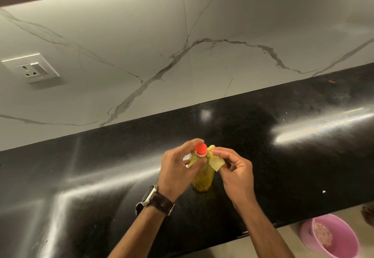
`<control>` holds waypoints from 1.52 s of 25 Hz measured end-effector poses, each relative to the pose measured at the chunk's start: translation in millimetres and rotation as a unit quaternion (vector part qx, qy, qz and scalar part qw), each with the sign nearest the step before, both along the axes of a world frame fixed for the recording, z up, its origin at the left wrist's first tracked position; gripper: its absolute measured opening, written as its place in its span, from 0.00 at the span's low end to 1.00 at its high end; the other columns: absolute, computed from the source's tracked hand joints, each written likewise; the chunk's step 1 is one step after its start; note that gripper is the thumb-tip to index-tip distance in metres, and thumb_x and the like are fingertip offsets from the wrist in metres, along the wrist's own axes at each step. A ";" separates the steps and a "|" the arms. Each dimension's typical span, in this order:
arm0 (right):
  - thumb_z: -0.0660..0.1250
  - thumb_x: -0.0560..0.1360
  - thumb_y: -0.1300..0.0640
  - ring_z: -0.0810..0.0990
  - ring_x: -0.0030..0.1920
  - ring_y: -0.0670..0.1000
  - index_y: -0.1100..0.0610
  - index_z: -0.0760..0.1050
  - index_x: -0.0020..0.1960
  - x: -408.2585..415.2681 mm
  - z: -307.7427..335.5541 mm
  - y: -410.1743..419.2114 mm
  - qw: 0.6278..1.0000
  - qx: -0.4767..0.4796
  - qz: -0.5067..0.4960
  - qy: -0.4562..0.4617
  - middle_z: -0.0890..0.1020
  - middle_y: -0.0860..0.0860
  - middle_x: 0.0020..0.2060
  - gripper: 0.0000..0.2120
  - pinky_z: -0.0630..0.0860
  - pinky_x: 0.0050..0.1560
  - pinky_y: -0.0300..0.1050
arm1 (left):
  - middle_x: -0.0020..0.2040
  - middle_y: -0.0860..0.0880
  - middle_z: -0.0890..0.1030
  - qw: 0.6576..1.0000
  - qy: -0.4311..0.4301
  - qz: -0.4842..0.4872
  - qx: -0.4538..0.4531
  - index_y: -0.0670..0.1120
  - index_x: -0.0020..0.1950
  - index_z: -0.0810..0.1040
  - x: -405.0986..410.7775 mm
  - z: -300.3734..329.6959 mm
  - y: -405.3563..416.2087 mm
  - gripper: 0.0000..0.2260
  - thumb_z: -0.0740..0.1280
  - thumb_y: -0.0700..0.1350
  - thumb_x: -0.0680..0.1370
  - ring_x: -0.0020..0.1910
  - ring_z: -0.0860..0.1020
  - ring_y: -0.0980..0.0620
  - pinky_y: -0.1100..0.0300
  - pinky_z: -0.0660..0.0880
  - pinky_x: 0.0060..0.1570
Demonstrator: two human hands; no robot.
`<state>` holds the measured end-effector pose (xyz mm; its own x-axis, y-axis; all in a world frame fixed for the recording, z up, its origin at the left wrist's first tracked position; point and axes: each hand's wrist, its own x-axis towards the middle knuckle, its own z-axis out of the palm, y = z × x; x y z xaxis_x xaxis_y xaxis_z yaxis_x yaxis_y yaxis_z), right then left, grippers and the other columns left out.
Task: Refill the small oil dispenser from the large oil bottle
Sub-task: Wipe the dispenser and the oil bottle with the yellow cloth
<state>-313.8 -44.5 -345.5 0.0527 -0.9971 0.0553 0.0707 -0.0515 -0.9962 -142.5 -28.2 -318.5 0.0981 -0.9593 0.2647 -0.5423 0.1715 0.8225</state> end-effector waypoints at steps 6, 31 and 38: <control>0.69 0.76 0.72 0.84 0.53 0.43 0.48 0.84 0.48 2.7 -49.4 5.1 0.985 0.097 -0.013 0.139 0.85 0.43 0.49 0.18 0.82 0.56 0.43 | 0.61 0.58 0.83 1.000 0.009 -0.019 0.006 0.57 0.67 0.78 14.7 2.3 0.4 0.21 0.77 0.45 0.76 0.63 0.81 0.55 0.49 0.85 0.53; 0.67 0.81 0.65 0.82 0.63 0.42 0.51 0.82 0.65 0.1 -77.8 -17.0 0.970 0.158 0.087 0.162 0.85 0.44 0.60 0.16 0.77 0.70 0.49 | 0.66 0.53 0.82 0.992 0.075 -0.094 0.023 0.57 0.65 0.81 28.8 0.9 -7.2 0.23 0.78 0.42 0.72 0.65 0.81 0.48 0.43 0.83 0.56; 0.66 0.81 0.66 0.83 0.59 0.39 0.50 0.86 0.59 3.5 -8.2 -24.2 0.992 -0.001 0.070 0.103 0.87 0.41 0.54 0.16 0.80 0.61 0.37 | 0.68 0.53 0.81 0.991 0.071 -0.106 0.027 0.55 0.64 0.82 31.7 0.8 -11.0 0.21 0.77 0.42 0.73 0.66 0.81 0.48 0.44 0.83 0.55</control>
<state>-310.3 -68.8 -353.7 0.2012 -0.9791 0.0299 -0.1284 -0.0566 -0.9901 -110.9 -39.2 -317.7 -0.0745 -0.9746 0.2110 -0.3762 0.2235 0.8992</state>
